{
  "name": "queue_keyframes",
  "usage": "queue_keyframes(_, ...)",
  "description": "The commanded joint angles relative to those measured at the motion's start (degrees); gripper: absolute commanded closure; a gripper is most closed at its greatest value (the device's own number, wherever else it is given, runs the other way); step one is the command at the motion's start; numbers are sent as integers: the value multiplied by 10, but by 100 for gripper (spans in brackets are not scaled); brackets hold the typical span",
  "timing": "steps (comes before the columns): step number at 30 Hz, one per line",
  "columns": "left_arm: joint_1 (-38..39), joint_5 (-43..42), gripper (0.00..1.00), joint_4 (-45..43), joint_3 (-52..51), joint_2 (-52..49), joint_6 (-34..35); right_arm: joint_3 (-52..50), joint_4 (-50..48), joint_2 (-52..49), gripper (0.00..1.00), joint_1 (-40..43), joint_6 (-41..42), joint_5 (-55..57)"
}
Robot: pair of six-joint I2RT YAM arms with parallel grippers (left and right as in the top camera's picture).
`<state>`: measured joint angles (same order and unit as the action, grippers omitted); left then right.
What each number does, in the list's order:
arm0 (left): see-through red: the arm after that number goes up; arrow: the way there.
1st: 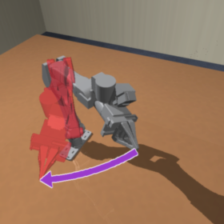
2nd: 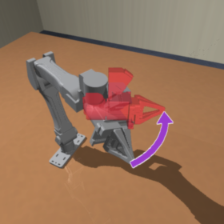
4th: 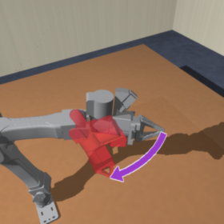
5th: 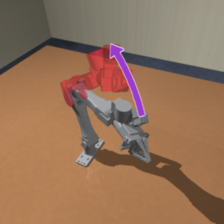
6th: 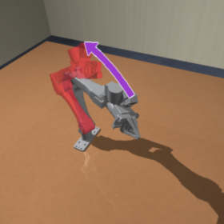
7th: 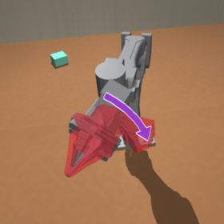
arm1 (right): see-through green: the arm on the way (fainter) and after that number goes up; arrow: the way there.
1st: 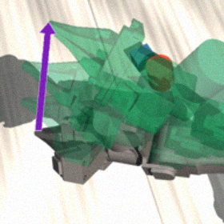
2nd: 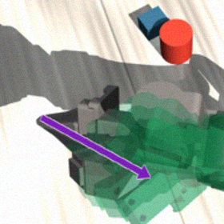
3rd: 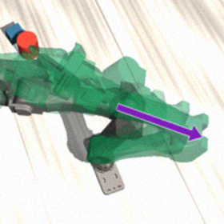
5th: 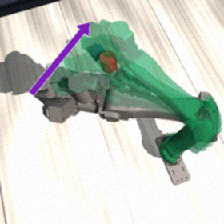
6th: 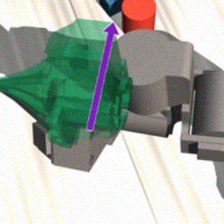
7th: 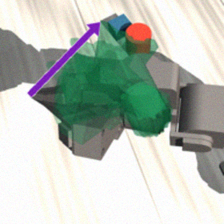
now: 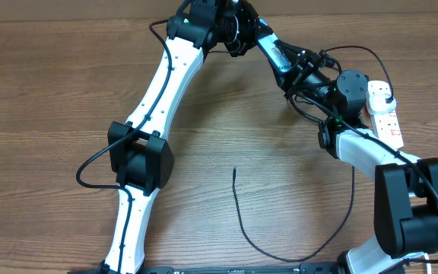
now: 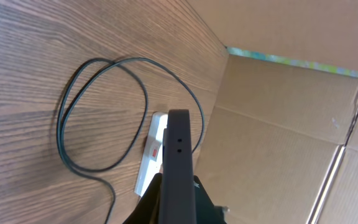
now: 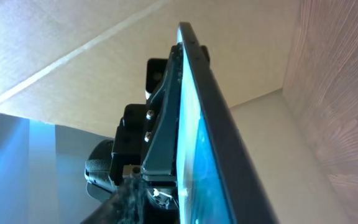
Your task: Plug charger to phone and switch on socket
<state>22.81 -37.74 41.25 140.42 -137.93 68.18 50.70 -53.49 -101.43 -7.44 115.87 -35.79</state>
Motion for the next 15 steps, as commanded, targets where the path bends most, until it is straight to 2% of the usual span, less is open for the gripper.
queue_keyframes(1, 10, 2, 96, -8, 14, -4, -9, 15, -4, 9, 50, -7, 10, -29)
queue_keyframes(5, 7, 3, 96, -9, 14, -4, -10, 15, -4, 9, 12, -7, 10, -29)
queue_keyframes(7, 3, 3, 96, -8, 14, -4, -15, 15, -4, 9, 0, -7, 10, -37)
queue_keyframes(12, -23, -1, 96, -7, 14, -4, -42, 15, -4, 9, 0, -2, 5, -71)
queue_keyframes(15, -49, -27, 96, -7, 14, -4, -62, 15, -4, 9, 0, 8, -33, -104)
